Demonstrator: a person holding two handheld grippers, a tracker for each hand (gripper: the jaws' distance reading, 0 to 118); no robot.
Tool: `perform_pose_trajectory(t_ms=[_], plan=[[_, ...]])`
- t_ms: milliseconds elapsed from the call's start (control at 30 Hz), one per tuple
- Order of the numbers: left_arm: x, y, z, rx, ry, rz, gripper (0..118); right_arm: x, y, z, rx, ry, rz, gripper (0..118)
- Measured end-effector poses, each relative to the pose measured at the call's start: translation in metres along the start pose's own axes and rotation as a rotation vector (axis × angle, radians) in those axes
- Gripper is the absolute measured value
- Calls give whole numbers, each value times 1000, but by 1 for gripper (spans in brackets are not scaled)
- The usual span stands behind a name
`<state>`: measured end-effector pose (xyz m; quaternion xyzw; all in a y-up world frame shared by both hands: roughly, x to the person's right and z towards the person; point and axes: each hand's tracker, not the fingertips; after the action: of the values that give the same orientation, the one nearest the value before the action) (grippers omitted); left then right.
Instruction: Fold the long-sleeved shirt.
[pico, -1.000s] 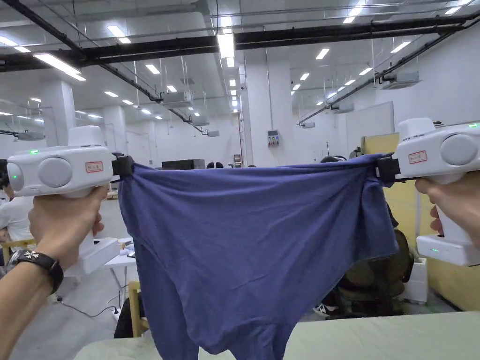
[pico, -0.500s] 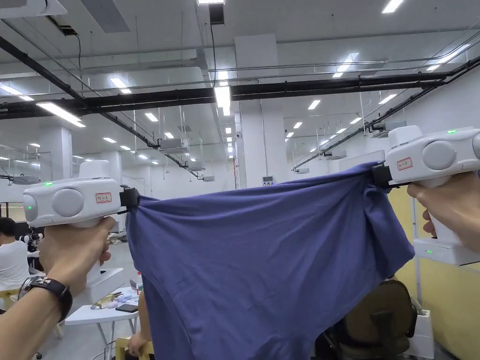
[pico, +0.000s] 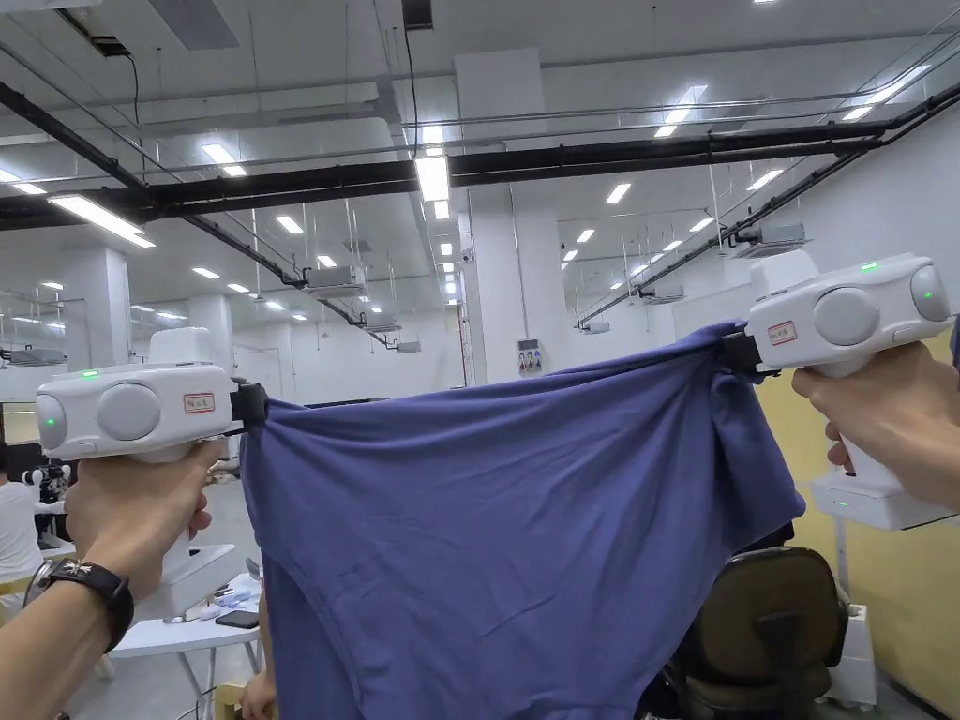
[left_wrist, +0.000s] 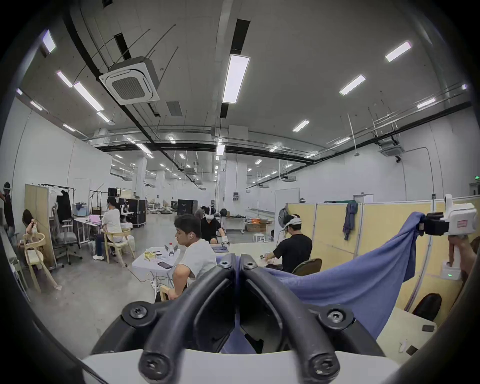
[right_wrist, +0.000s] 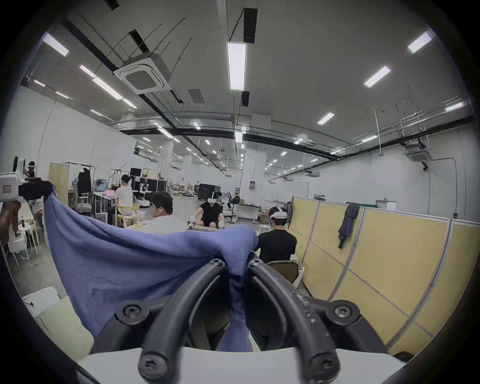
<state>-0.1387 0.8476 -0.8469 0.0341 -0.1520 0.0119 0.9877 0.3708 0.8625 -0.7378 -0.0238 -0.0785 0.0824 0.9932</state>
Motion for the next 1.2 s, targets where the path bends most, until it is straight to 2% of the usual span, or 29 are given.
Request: perform_pose_trajectory(t_ms=[333, 500, 767, 967, 1200], plan=[[-16, -22, -65, -18, 11, 15, 0, -10, -10, -74, -2, 8, -13, 11], [-19, -36, -87, -28, 19, 18, 0, -11, -19, -96, 2, 7, -17, 11], [-11, -63, -106, -58, 20, -2, 0, -6, -50, -115, -20, 15, -67, 11], [-8, -127, -107, -152, 10, 37, 0, -11, -117, -128, -126, 34, -78, 11], [-1, -247, -90, -330, 9, 107, 0, -28, -244, -127, -322, 68, -108, 11]])
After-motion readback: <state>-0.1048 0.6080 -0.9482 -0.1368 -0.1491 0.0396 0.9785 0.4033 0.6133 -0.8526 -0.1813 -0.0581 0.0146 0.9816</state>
